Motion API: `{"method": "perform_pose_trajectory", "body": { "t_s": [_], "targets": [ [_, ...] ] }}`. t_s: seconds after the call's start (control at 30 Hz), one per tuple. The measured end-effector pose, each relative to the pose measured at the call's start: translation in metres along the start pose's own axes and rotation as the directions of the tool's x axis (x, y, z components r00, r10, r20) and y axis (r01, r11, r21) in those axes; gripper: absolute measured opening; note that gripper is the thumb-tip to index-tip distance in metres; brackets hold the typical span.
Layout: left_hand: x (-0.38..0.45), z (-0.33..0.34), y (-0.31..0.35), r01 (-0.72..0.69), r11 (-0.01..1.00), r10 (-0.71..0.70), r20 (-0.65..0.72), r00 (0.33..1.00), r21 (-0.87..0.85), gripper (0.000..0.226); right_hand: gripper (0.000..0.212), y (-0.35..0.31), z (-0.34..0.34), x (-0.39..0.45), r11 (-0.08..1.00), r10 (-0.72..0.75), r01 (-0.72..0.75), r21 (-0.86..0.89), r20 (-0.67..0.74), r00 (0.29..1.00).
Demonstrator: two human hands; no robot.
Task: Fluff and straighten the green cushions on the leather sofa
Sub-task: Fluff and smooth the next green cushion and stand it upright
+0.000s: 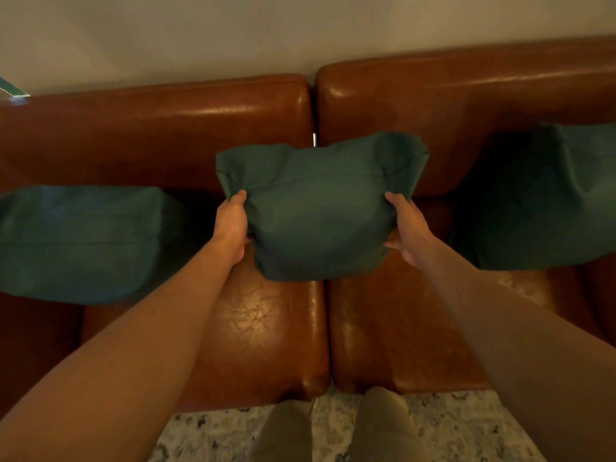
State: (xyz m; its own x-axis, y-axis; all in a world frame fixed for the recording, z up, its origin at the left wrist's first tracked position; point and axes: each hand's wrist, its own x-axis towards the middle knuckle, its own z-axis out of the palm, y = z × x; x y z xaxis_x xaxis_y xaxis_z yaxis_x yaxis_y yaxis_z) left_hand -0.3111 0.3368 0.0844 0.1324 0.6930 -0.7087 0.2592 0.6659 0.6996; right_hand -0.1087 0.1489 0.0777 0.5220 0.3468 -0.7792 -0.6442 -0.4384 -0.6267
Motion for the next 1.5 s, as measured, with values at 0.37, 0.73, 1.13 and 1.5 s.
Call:
{"method": "perform_pose_trajectory", "body": {
  "t_s": [0.37, 0.73, 1.13, 1.5],
  "targets": [
    [-0.005, 0.005, -0.006, 0.034, 0.999, -0.034, -0.025, 0.999, -0.031, 0.034, 0.053, 0.002, -0.001, 0.006, 0.998, -0.04, 0.038, -0.042, -0.06, 0.997],
    [-0.006, 0.008, -0.014, 0.027, 0.999, -0.027, -0.024, 0.999, -0.036, 0.035, 0.059, 0.003, -0.009, 0.01, 0.999, -0.04, 0.039, -0.03, -0.019, 0.999],
    [-0.006, 0.008, -0.01, -0.037, 0.999, 0.037, 0.006, 0.999, 0.003, 0.025, 0.06, 0.004, -0.017, 0.016, 1.0, -0.026, 0.026, 0.018, 0.032, 0.999],
    [-0.007, 0.008, -0.006, -0.004, 1.0, 0.004, -0.04, 0.999, 0.023, 0.031, 0.062, 0.003, -0.019, 0.016, 0.997, -0.039, 0.042, -0.068, 0.047, 0.998]
  ]
}}
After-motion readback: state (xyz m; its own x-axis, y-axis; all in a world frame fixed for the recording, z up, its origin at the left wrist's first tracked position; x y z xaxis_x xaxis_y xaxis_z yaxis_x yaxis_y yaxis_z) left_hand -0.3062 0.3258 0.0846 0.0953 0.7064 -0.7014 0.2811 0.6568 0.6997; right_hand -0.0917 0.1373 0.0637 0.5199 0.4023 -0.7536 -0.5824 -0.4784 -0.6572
